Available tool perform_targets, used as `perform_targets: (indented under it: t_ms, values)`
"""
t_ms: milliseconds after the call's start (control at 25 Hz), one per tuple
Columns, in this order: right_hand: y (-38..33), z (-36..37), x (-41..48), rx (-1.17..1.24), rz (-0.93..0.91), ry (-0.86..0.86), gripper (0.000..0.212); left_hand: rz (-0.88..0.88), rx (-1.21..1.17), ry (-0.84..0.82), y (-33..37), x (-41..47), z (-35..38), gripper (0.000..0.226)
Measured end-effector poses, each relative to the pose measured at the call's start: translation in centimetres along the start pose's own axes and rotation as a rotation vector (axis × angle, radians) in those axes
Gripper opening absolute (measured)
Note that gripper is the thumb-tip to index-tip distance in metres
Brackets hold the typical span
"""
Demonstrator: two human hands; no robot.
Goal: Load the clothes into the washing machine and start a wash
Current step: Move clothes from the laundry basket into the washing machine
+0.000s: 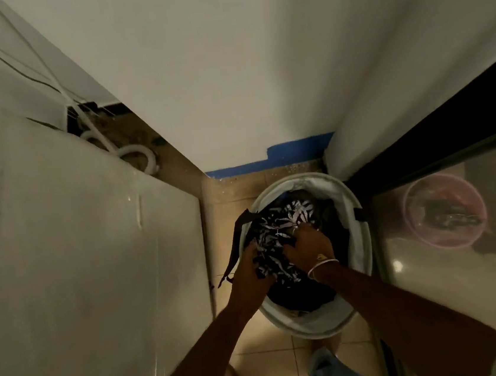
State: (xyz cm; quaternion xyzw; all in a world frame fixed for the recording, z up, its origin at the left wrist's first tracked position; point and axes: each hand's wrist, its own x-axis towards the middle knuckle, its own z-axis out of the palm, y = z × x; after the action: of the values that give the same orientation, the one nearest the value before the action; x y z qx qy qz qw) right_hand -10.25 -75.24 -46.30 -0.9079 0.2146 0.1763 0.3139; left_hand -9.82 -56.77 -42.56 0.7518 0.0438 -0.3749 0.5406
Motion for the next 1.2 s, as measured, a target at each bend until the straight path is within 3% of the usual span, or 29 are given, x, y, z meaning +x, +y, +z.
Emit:
perform_targets:
  t_ms: [160, 280, 360, 440, 520, 640, 720, 800, 880, 960, 1080, 1200]
  values:
    - [-7.4, -7.7, -3.9, 0.632, -0.003, 0.113, 0.02, 0.25, 0.141, -0.064, 8.2, -1.7, -2.0, 0.113]
    - [-13.9, -13.6, -7.0, 1.004, -0.011, 0.17, 0.015, 0.309, 0.05, -0.027, 14.5, -4.2, -3.8, 0.1]
    - [-18.7, -17.6, -9.7, 1.116, -0.138, 0.251, 0.02, 0.298, -0.079, 0.043, 18.7, -7.1, -5.5, 0.074]
    - [-23.0, -21.1, -12.4, 1.125, -0.315, 0.321, 0.026, 0.347, -0.185, 0.152, 23.0, -10.0, -7.3, 0.042]
    - [-27.2, -23.8, -15.7, 1.024, -0.5, 0.377, 0.033, 0.415, -0.288, 0.236, 27.7, -13.9, -10.1, 0.024]
    - [-30.9, -25.0, -19.7, 0.759, -0.664, 0.451, 0.069, 0.526, -0.437, 0.282, 33.1, -20.0, -15.3, 0.028]
    - [-32.5, -24.0, -20.9, 0.596, -0.663, 0.344, 0.103, 0.59, -0.571, 0.271, 35.4, -24.4, -19.4, 0.035]
    - [-35.4, -22.9, -21.4, 0.416, -0.624, 0.229, 0.113, 0.602, -0.669, 0.309, 36.8, -28.3, -23.4, 0.034]
    - [-40.3, -21.8, -22.2, 0.237, -0.595, 0.231, 0.09, 0.615, -0.715, 0.381, 37.0, -31.7, -27.8, 0.031]
    - [-46.3, -20.2, -23.2, 0.283, -0.62, 0.262, 0.054, 0.633, -0.733, 0.487, 35.8, -34.8, -32.9, 0.033]
    - [-56.2, -17.9, -25.0, 0.696, -0.576, 0.1, 0.025, 0.626, -0.73, 0.737, 33.0, -38.4, -40.2, 0.033]
    - [-64.8, -15.2, -26.1, 1.0, -0.53, 0.015, 0.023, 0.545, -0.676, 0.976, 29.0, -40.0, -46.6, 0.043]
